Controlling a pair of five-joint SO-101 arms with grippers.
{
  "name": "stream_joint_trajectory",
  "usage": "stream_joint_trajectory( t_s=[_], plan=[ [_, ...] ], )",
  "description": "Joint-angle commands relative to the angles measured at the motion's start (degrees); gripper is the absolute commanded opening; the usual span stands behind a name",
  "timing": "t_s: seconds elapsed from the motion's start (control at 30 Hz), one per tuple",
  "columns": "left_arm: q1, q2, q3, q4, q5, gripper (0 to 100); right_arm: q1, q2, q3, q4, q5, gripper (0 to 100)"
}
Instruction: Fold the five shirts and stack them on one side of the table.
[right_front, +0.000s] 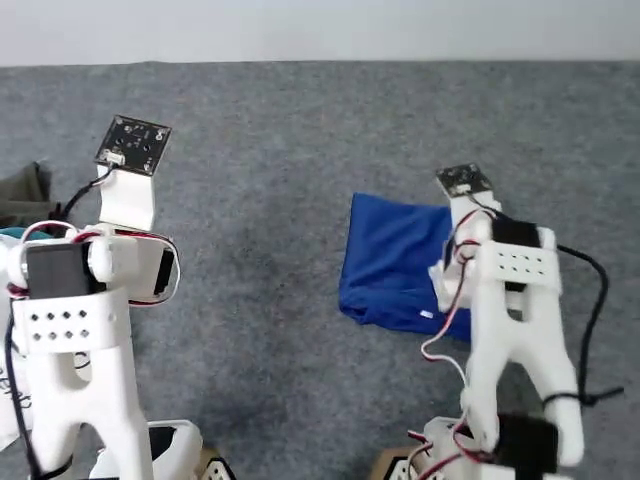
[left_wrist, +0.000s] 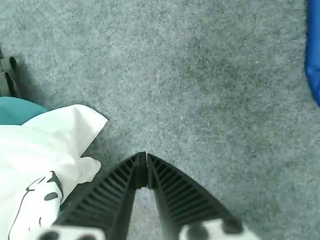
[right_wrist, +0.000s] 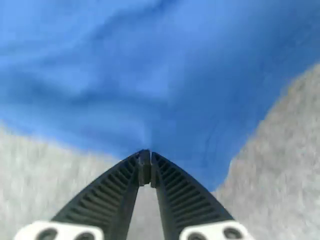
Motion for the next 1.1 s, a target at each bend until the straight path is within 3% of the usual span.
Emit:
stream_joint_trajectory(
  t_s=[0.0,0.17,0.37,0.67,0.9,1.07],
  plan=[
    [0.26,-1.58,-0.22,1.14,-0.18,1,1.36,-6.99,-0.97,6.20,5.36,1.4],
    [0.26,-1.58,-0.22,1.14,-0.09,1,-1.27,-14.02,-0.70,-1.54,3.69,1.4],
    [-0.18,-1.67,-0.31,1.14,-0.09,1,-13.49,-14.20,-0.53,-9.54,-0.79,1.1],
    [-0.18,-4.57,0.22,1.23,-0.26,1,-21.32,4.18,2.64,-19.03,-7.30,1.0],
    [-0.18,-8.26,7.16,1.23,-0.35,1,-32.57,13.49,2.55,-13.76,-10.20,1.0],
    [-0.18,-9.32,8.84,1.14,-0.35,1,-33.27,12.53,0.88,-10.51,-10.11,1.0]
  ],
)
